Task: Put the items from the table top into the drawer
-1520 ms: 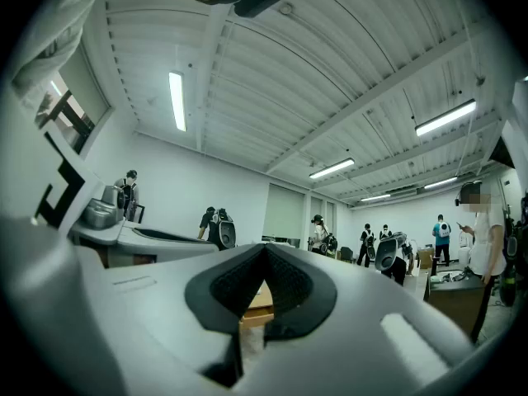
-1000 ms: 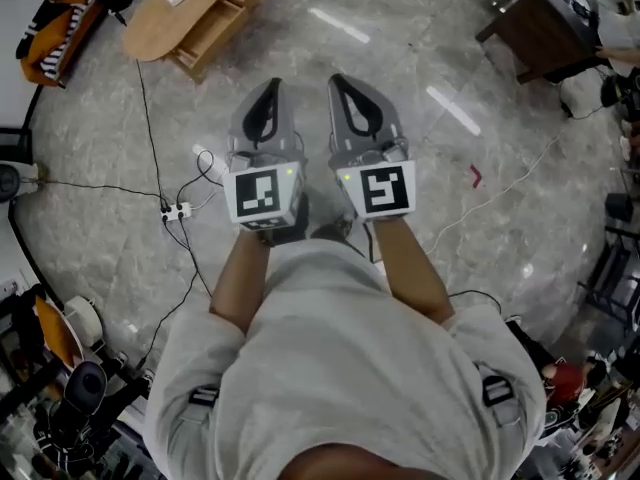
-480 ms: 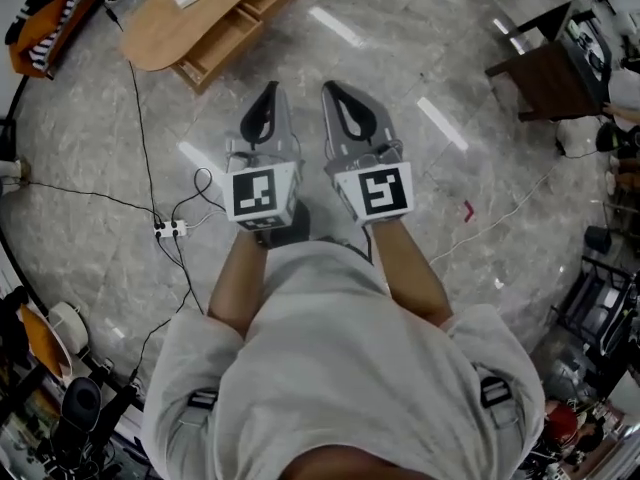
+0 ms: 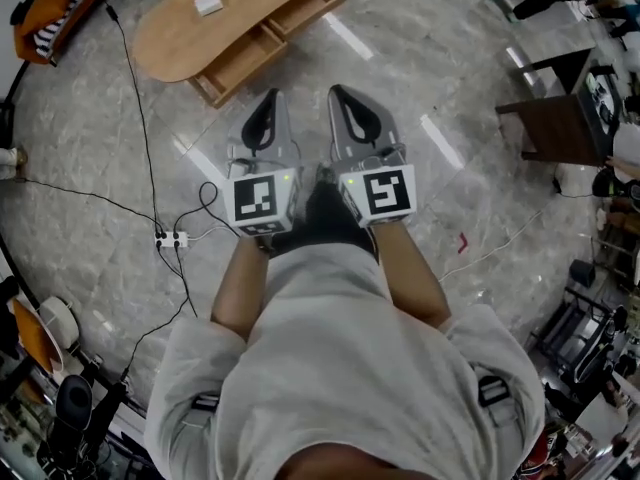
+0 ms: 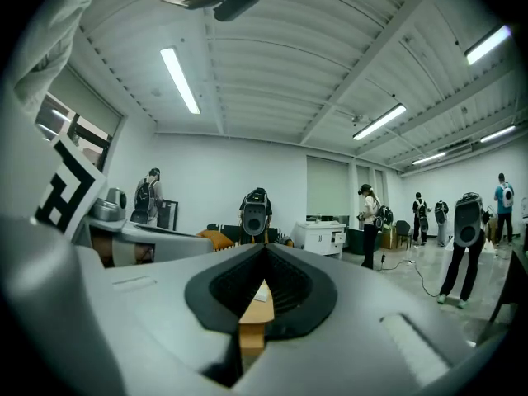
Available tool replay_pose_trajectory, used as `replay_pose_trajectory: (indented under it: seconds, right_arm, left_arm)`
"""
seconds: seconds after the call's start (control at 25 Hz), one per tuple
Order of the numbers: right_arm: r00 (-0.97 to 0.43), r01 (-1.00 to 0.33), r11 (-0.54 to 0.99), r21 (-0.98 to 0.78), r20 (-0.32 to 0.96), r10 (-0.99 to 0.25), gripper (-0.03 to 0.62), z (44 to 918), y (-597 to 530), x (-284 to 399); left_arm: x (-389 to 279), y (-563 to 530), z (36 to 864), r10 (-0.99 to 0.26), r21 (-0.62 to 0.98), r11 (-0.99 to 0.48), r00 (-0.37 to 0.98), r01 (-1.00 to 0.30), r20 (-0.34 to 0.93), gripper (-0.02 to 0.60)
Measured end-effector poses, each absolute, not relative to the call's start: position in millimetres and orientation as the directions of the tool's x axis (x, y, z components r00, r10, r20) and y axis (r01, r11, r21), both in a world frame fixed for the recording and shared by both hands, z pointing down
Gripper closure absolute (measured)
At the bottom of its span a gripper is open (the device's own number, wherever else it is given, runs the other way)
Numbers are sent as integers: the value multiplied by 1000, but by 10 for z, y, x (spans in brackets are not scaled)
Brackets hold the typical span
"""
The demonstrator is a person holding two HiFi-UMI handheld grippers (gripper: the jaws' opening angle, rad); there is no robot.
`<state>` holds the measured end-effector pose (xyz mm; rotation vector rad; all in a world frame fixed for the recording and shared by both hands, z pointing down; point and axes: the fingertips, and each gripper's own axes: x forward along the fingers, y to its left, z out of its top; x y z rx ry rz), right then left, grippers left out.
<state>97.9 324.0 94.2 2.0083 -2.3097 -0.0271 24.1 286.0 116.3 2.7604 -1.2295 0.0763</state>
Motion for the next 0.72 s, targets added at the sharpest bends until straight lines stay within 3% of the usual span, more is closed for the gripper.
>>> replay_pose_trajectory:
  seconds: [0.56, 0.72]
  right_arm:
    - [-372, -928, 374, 8, 77, -925, 587, 1341, 825, 1520]
    - [-399, -917, 399, -24, 105, -911, 586, 1458, 372, 1601]
  left_arm:
    - [394, 604, 1459, -875, 24, -437, 431, -899, 219, 563]
    - [547, 236, 1577, -868, 15, -435, 423, -900, 260, 563]
